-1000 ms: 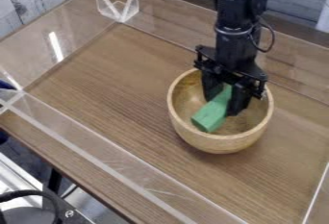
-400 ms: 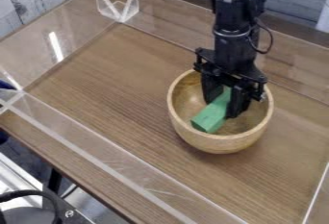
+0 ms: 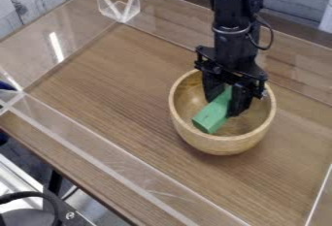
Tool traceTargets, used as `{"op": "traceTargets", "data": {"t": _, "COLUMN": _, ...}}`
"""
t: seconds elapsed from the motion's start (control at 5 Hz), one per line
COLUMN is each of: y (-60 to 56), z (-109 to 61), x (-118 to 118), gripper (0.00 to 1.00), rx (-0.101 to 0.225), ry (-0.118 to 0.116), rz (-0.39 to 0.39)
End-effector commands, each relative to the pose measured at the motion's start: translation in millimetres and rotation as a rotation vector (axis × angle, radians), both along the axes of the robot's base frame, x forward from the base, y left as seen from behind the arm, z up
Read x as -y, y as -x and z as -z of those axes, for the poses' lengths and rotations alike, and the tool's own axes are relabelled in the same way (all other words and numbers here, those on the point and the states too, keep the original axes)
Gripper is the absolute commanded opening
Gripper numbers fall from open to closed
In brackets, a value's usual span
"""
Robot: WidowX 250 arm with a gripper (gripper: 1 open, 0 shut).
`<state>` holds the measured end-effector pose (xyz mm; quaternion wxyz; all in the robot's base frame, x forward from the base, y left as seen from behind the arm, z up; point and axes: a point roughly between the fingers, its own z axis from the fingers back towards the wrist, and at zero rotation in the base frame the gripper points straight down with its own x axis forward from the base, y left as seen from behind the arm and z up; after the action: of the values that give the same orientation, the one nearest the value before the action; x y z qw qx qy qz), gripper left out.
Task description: Put the green block in the brown bowl
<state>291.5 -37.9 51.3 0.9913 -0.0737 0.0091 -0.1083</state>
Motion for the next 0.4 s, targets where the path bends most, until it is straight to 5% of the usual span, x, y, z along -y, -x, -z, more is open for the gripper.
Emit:
{"op": "traceTargets", "data": {"t": 0.0, "y": -9.3, "z": -19.0, "x": -0.6, "gripper": 0.0, "rx": 0.072, "ry": 0.006, "rz": -0.005}}
{"op": "traceTargets", "data": {"t": 0.2, "y": -11.0, "z": -17.9, "x": 0.6, "gripper": 0.0, "rx": 0.07, "ry": 0.007, "rz": -0.002}}
